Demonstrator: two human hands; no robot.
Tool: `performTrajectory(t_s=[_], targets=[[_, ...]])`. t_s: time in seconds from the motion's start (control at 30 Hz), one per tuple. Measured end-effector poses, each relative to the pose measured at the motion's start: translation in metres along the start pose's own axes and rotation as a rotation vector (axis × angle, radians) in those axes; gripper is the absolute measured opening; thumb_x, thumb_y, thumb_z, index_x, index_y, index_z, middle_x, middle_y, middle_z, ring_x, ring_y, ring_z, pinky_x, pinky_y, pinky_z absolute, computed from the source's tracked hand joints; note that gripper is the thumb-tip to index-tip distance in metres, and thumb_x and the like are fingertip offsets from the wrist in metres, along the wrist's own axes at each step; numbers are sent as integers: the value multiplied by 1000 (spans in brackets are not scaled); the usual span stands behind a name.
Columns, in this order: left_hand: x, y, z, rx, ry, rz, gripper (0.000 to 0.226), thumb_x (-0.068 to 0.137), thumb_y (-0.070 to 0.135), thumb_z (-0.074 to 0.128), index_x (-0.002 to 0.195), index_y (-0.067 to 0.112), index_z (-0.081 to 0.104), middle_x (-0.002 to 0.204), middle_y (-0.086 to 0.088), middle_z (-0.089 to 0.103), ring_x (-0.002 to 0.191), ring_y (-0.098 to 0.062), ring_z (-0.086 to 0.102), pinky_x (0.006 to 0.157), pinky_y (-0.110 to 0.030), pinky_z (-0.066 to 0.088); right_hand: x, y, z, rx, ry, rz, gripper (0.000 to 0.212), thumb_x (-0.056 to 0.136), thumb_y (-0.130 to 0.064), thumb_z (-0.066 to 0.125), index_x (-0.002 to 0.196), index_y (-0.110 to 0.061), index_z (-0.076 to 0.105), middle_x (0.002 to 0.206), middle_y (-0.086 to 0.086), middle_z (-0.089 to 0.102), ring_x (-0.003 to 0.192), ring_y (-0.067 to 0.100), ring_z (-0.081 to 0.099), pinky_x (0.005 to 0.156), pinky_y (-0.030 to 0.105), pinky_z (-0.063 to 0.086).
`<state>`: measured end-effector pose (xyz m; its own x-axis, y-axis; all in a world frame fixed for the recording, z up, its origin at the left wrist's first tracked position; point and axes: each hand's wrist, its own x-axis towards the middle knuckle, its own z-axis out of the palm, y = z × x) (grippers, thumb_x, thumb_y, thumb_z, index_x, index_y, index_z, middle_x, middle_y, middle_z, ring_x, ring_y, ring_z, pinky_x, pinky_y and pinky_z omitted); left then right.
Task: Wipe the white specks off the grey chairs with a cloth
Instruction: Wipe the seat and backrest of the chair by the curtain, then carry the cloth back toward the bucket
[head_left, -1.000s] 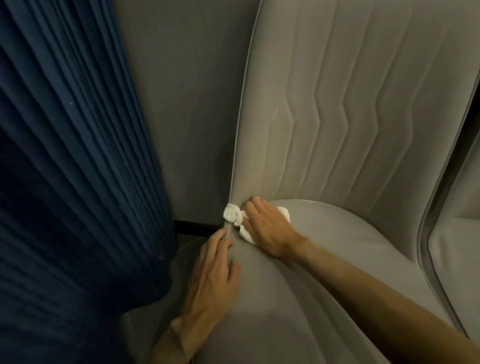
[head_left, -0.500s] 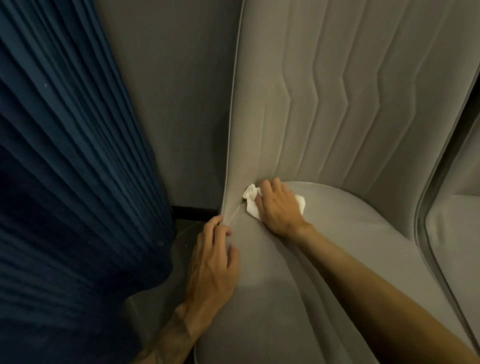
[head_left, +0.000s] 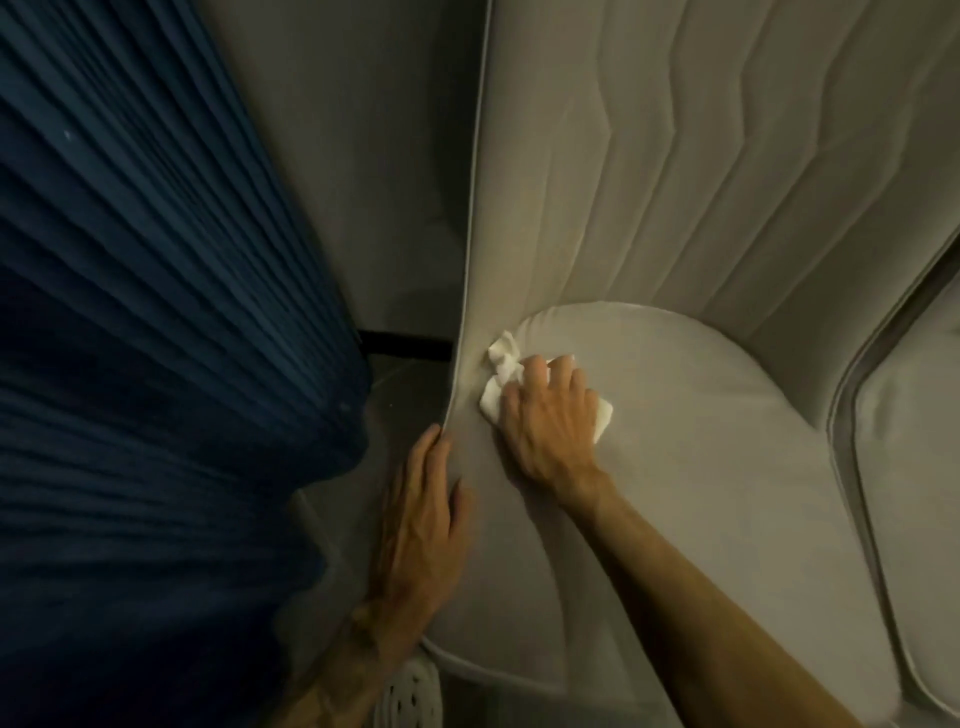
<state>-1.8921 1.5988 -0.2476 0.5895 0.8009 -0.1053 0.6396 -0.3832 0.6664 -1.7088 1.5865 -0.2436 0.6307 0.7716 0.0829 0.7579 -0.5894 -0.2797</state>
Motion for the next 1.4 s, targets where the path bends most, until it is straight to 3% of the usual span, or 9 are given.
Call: performTrajectory(t_s=[0.1, 0.2, 0.33, 0.43, 0.63, 0.8, 0.93, 1.2, 1.4], targets=[[-28, 1, -5, 34, -12, -63, 53, 105, 25, 56, 155, 13, 45, 160, -9, 46, 142, -24, 48, 117, -36, 39, -46, -30, 1, 58, -54, -18, 30, 91, -39, 38, 108, -17, 48, 107, 12, 49, 89, 31, 46, 76, 41, 38], [-50, -1, -16, 101, -173, -158, 60, 100, 15, 63, 155, 4, 41, 159, -15, 44, 145, -32, 45, 120, -43, 37, -91, -63, -2, 120, -201, -47, 36, 92, -41, 34, 114, -16, 49, 111, 11, 48, 92, 30, 46, 77, 40, 36], [-84, -6, -58, 295, -358, -226, 52, 106, 35, 50, 154, 19, 38, 155, -5, 46, 142, -21, 44, 119, -33, 32, -129, -91, -23, 296, -502, -111, 34, 96, -39, 47, 121, -16, 49, 119, 9, 45, 103, 28, 47, 89, 39, 42], [-107, 7, -99, 277, -335, -225, 47, 105, 39, 51, 149, 23, 45, 145, -2, 54, 130, -19, 51, 109, -30, 38, -135, -87, -69, 542, -570, -4, 29, 97, -31, 56, 121, -15, 52, 118, 10, 49, 102, 28, 52, 91, 40, 46], [-114, 101, -172, 415, -423, -158, 59, 108, 44, 42, 163, 27, 29, 162, 4, 38, 145, -21, 40, 118, -42, 37, -143, -53, -204, 536, -540, 232, 32, 92, -38, 63, 118, -20, 56, 111, 7, 54, 99, 27, 58, 88, 33, 47], [-118, 224, -222, 422, -529, 12, 43, 108, 35, 43, 148, 18, 47, 150, -4, 48, 135, -26, 47, 114, -42, 39, -155, -10, -337, 556, -444, 400, 38, 88, -38, 68, 118, -16, 58, 108, 13, 61, 98, 31, 60, 79, 29, 42], [-120, 323, -237, 498, -535, 185, 45, 109, 36, 40, 149, 18, 45, 147, -5, 48, 133, -28, 47, 108, -39, 39, -163, 34, -433, 568, -342, 486, 36, 88, -35, 68, 116, -13, 60, 106, 14, 67, 96, 32, 62, 76, 30, 44], [-139, 500, -195, 599, -558, 368, 53, 108, 40, 40, 158, 21, 37, 155, -4, 42, 137, -29, 44, 112, -40, 37, -191, 168, -568, 513, -193, 548, 41, 89, -37, 63, 122, -14, 58, 113, 14, 62, 98, 30, 62, 87, 39, 53], [-165, 633, -111, 590, -556, 376, 55, 109, 43, 39, 160, 23, 35, 155, -6, 45, 138, -29, 45, 114, -40, 38, -224, 306, -635, 465, -134, 549, 38, 90, -39, 61, 123, -22, 55, 117, 7, 55, 94, 24, 61, 81, 30, 48]])
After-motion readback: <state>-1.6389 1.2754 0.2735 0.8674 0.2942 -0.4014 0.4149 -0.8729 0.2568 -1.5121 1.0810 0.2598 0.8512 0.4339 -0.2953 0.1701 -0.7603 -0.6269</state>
